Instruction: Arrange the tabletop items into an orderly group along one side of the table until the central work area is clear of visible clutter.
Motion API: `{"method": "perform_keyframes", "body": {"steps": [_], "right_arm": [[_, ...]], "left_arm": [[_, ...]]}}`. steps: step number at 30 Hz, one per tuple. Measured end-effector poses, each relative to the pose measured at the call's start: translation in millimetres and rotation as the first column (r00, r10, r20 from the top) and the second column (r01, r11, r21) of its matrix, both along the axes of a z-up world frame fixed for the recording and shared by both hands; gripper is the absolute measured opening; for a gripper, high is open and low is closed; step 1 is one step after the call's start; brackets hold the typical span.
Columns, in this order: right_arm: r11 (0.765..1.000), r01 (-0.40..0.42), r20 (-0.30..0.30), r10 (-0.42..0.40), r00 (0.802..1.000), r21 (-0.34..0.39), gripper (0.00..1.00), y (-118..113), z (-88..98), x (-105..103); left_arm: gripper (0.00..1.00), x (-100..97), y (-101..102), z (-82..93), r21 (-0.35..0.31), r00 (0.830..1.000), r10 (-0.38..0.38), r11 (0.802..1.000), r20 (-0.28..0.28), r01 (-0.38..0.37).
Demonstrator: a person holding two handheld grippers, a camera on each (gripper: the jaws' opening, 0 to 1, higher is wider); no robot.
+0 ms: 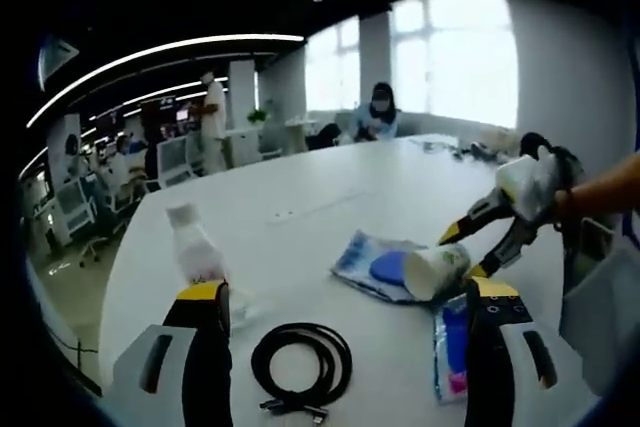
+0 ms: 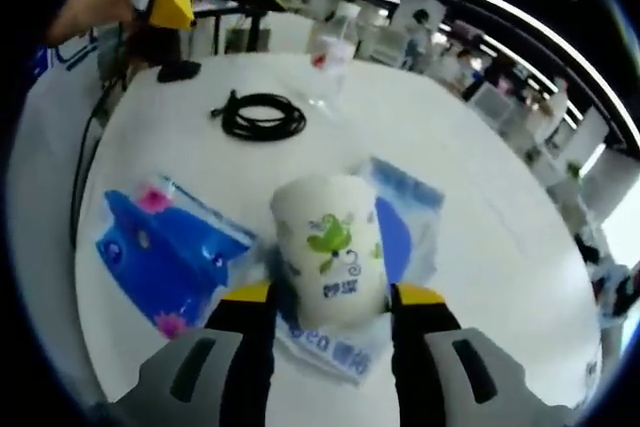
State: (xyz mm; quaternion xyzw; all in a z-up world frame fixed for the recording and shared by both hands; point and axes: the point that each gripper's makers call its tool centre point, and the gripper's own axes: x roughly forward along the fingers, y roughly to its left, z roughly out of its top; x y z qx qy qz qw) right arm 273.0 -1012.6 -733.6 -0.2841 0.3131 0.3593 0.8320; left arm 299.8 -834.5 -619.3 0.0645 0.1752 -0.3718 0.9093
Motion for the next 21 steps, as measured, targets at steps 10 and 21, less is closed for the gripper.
{"method": "perform_keyframes", "body": {"steps": [10, 21], "right_arm": [[1.000, 0.027, -0.005, -0.027, 1.000, 0.016, 0.35, -0.2, -0.7, 0.9], [0.994, 0.064, -0.012, -0.064, 0.998, 0.085, 0.34, 5.3, 1.9, 0.0]], "left_arm": [[0.95, -4.1, 10.6, -3.4, -0.029, 0.999, 0.013, 0.999, -0.032, -0.014], [0.95, -7.5, 14.6, -3.9, -0.033, 0.999, 0.015, 0.999, -0.047, -0.017]]}}
